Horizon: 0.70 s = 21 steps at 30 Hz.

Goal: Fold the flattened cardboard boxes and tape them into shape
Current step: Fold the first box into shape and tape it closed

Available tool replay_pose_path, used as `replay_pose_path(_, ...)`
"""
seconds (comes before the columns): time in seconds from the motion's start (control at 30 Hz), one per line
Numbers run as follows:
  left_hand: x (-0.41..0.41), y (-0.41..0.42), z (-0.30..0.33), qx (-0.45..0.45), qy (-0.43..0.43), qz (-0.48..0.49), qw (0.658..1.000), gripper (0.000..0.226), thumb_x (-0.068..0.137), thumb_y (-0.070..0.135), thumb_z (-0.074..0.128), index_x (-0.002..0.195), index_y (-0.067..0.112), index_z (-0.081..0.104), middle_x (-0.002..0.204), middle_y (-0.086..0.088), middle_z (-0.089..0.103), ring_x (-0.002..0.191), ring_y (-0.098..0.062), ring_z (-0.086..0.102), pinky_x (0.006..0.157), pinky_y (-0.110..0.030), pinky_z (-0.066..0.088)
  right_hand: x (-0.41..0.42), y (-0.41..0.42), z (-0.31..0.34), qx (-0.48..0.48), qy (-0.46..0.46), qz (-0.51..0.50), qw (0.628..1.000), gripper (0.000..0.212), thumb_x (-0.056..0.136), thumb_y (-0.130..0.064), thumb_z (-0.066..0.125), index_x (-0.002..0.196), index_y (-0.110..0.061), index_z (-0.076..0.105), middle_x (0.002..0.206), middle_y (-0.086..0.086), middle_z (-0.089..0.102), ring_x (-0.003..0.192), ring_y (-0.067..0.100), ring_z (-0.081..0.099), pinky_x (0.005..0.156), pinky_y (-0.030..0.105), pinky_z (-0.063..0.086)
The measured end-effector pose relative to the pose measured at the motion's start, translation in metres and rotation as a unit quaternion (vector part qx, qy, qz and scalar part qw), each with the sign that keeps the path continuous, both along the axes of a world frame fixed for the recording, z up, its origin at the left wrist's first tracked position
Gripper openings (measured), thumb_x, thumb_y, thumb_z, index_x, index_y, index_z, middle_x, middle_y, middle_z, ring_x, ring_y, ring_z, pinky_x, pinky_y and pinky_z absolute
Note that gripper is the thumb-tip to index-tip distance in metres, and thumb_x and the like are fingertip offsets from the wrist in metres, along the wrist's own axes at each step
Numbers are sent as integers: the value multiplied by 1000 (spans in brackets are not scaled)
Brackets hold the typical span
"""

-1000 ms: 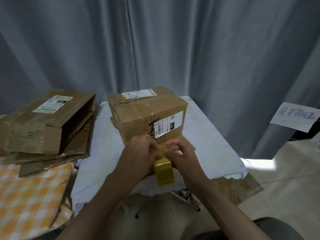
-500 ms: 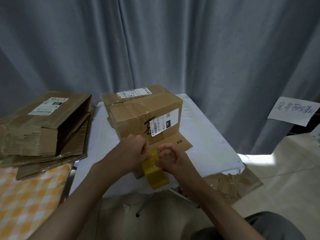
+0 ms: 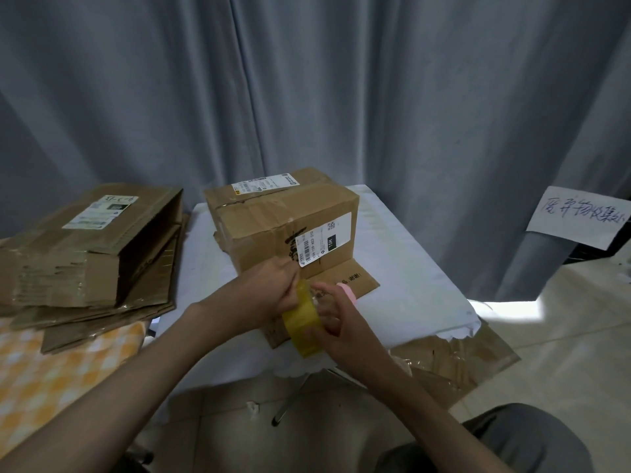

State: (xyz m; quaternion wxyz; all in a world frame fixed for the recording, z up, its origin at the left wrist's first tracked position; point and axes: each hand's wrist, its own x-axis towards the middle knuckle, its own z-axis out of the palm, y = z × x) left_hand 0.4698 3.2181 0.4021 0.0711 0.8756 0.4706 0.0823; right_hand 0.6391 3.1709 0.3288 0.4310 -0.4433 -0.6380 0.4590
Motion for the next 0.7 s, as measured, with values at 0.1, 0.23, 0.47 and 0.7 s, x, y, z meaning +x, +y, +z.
replay_pose_path(0.1,0,-2,0,9,-30,-9,999,15,98,16,49,84,13,45,83,-5,48,69,-14,40,62,-26,33,1,-5,2,47,-24,-29,998,48,96,-5,59,137,-26,47,107,-20,64,97,12,66,83,41,59)
replay_pose_path(0.23,-3,-10,18,-11,-145,-37,989,17,93,10,57,79,10,48,74,-2,52,63,-15,44,58,-32,38,9,0,23,66,-14,-48,997,36,98,-14,59,129,-31,53,114,-3,64,97,14,65,85,48,56)
replay_pose_path(0.47,5,-5,55,38,-213,-34,976,13,95,17,54,82,19,51,70,7,53,64,-9,48,55,-20,35,31,11,60,121,-32,-24,992,18,99,-14,57,110,-27,55,107,-2,58,97,24,57,75,43,55)
replay_pose_path(0.7,41,31,48,-117,-111,8,987,14,95,25,59,81,25,57,77,10,58,67,-3,50,61,-21,39,60,8,60,134,-97,-38,985,23,100,-19,56,108,-39,50,83,-20,61,82,11,62,66,30,59)
